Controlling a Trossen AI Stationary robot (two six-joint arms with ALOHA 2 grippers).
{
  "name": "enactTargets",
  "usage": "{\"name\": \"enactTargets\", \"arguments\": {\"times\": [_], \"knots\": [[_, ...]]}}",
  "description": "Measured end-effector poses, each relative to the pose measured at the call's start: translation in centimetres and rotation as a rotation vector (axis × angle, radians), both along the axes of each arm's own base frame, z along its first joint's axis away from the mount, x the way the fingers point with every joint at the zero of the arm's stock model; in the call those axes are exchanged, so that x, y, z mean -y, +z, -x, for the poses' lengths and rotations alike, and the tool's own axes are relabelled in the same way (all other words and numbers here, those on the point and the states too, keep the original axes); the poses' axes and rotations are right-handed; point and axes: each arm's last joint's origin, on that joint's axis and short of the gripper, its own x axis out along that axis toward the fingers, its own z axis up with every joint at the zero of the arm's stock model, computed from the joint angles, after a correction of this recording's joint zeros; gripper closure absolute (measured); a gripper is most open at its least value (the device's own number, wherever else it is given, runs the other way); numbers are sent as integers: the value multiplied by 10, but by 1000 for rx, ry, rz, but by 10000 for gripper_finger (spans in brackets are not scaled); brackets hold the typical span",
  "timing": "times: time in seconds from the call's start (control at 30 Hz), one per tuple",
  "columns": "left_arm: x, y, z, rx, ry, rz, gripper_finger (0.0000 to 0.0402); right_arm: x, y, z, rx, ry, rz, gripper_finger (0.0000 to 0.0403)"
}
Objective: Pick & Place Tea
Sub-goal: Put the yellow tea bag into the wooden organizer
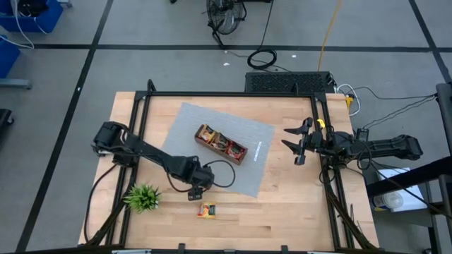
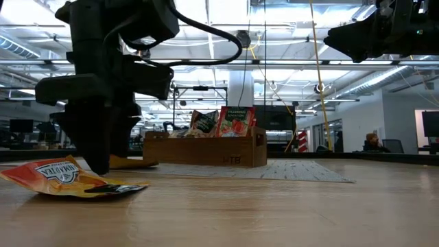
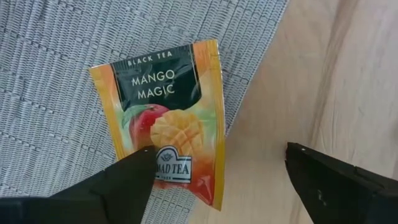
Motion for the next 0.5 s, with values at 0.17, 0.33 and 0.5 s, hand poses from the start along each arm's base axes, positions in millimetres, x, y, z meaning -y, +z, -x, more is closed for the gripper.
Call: {"name": "enactTargets", "arguments": {"times": [0.17,0.33,0.5], "knots": [[-1,-8,-1,-21,3,-27,46,0,0,0,0,0,0,218],[-2,-3,0,-8,3,-30,48,0,0,0,1,0,0,218],[-4,-4,2,-28,3,-47,122,0,0,0,1,0,0,218]]}}
